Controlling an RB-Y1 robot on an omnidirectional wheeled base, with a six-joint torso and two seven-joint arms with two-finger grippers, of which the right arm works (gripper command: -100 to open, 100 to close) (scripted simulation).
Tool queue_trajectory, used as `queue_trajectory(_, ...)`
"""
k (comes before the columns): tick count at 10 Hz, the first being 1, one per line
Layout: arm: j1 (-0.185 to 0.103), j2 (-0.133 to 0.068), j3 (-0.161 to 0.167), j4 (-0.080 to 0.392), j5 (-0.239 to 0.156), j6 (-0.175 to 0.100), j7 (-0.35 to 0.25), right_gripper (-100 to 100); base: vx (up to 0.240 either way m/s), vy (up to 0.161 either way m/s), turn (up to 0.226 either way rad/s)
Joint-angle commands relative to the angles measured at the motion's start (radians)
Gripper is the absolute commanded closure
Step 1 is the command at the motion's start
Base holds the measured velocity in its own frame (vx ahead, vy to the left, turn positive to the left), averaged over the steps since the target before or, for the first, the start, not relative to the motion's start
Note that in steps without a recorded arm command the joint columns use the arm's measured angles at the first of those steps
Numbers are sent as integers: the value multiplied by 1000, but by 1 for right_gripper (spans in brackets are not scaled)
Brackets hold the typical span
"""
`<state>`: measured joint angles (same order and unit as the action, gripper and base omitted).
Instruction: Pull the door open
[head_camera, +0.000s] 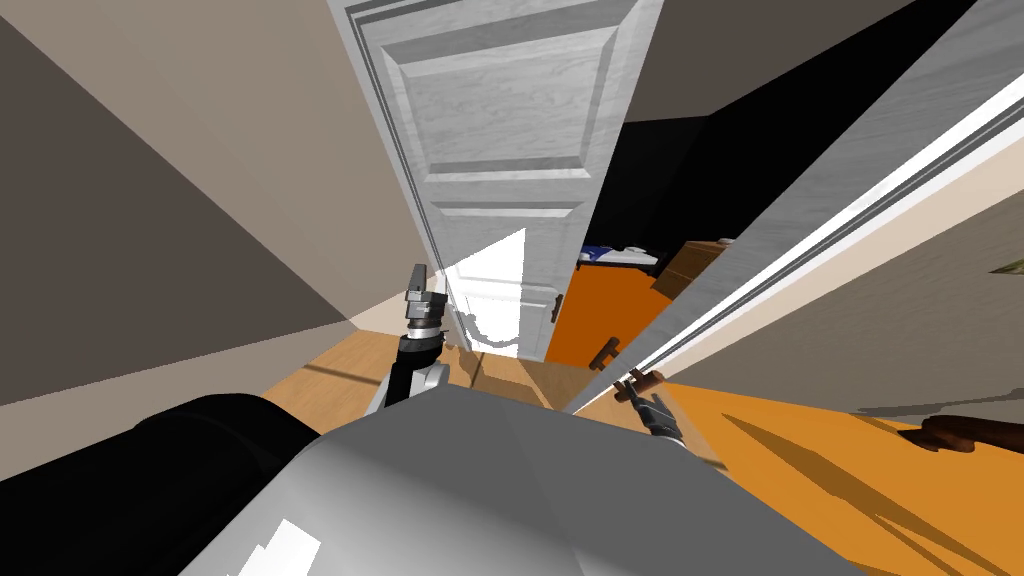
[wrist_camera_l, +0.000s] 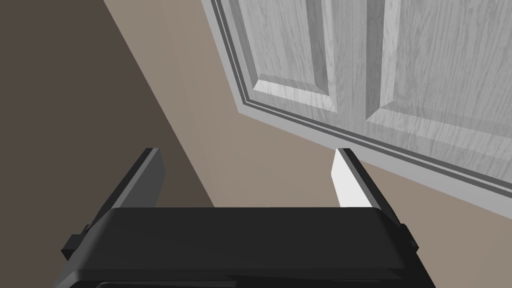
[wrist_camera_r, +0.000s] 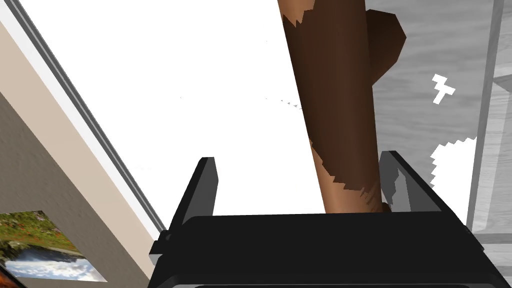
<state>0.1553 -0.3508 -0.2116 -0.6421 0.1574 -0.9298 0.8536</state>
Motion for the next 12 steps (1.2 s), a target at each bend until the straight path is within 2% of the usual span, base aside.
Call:
queue_trajectory(1,7,-13,-8,2,-13,17,-29,100,-103,-46,5)
queue_trajectory(8,12,-23,6,16,-52,22,-160,100,-78,-38,9)
queue_trajectory(10,12,-23,6,16,-52,22,-160,100,-39,-13,-2)
queue_trajectory(12,12,-27,12,20,-67,23,-210,100,-62,-26,19)
